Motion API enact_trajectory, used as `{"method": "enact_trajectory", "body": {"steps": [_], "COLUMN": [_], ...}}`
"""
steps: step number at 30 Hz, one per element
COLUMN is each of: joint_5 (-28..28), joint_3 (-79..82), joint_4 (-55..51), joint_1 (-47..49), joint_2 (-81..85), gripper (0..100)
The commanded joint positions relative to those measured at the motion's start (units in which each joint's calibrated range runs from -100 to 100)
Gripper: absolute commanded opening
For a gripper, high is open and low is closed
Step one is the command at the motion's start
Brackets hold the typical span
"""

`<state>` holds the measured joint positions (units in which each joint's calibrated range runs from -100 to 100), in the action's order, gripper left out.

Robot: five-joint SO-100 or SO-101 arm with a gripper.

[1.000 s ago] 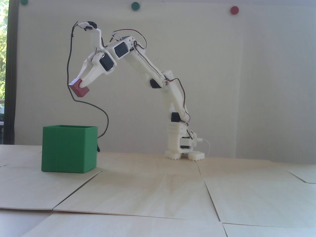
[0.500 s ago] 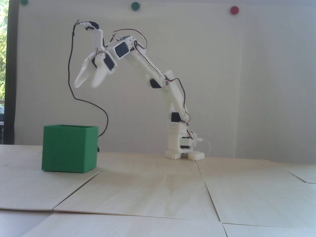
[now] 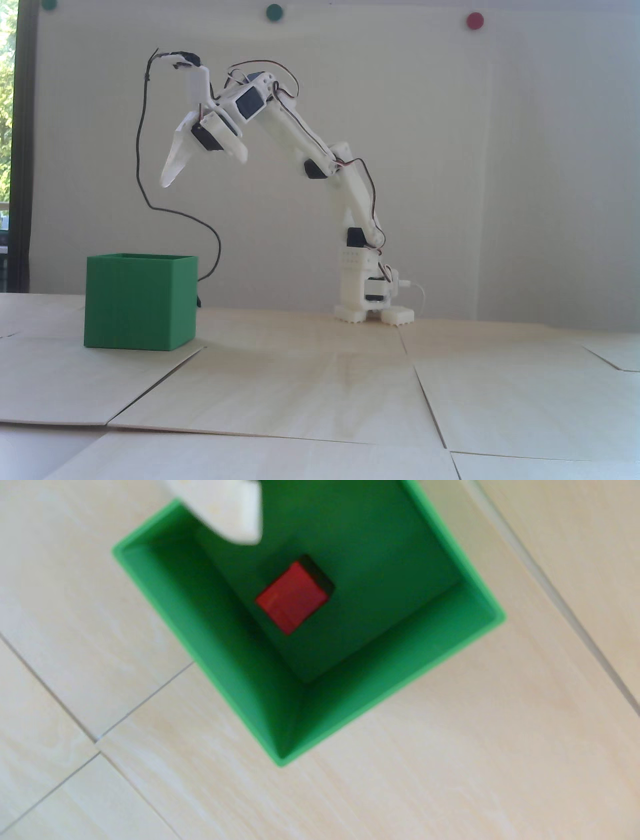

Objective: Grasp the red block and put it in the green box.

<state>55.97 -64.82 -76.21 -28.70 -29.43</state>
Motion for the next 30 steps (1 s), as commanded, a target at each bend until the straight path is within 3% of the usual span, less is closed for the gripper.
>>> {"method": "enact_trajectory", "body": {"steps": [1, 11, 14, 19, 23, 28, 30], "joint_5": [-1.5, -2.5, -2.5, -2.9, -2.9, -2.6, -3.3], "joint_3": [-4.9, -4.9, -4.9, -4.9, -5.0, -11.5, -13.8], "joint_4": [-0.4, -0.8, -0.9, -1.1, -3.1, -21.0, -23.2], "joint_1": [1.1, 1.4, 1.5, 1.7, 1.9, 5.1, 7.3], "joint_2": [2.2, 2.2, 2.2, 2.2, 2.3, 5.9, 8.2], "gripper": [60, 59, 45, 6, 10, 8, 8]}}
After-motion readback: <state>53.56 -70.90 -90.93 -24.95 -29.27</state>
